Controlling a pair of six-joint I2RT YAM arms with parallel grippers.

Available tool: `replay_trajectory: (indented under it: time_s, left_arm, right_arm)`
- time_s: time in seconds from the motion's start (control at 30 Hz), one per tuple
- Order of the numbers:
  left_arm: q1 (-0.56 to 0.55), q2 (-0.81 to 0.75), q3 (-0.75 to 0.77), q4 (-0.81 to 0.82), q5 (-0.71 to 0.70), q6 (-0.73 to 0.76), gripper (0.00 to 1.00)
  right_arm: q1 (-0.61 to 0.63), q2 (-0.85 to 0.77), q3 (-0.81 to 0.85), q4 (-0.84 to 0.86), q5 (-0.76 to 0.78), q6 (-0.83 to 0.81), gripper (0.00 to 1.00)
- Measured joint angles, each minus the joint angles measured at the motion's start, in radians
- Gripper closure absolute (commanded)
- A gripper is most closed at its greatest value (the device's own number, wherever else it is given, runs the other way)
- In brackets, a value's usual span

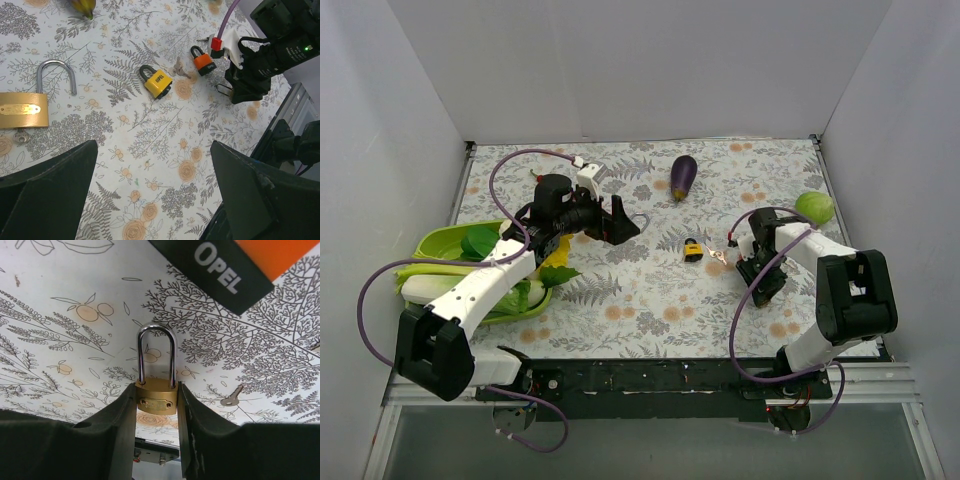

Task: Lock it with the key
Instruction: Place the lock at the center of the board.

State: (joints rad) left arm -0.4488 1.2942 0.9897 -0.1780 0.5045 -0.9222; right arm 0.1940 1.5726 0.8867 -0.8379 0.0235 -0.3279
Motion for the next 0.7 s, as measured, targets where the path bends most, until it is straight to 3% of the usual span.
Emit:
replay_trajectory:
  time_s: [0.1,0.17,0.2,0.27,0.53,0.7]
  left_arm:
    - [0.000,0.000,0.000,-0.003,-0.001,0.013,0.02]
    - [0.000,0.002,0.001,-0.014,-0.001,0.026,0.02]
    - [0.000,0.006,0.003,-0.026,-0.001,0.034,0.02]
    - [0.000,0.027,0.021,-0.067,0.000,0.053,0.02]
    - [0.000,0.193,0.186,-0.241,-0.074,0.160,0.02]
    - [0.000,0.364,0.382,-0.347,-0.189,0.252,0.02]
  right_arm:
    - [-0.011,0.000,0.000,0.001,-0.001,0.002,0.44]
    - [-0.016,0.000,0.000,0.000,-0.002,0.002,0.39]
    - [-0.018,0.000,0.000,0.000,-0.003,0.000,0.29]
    - [-0.018,-0.001,0.000,-0.001,-0.008,-0.003,0.23]
    - [-0.018,-0.072,0.043,-0.058,-0.058,-0.020,0.18]
    - [-0.018,-0.137,0.162,-0.089,-0.101,-0.044,0.15]
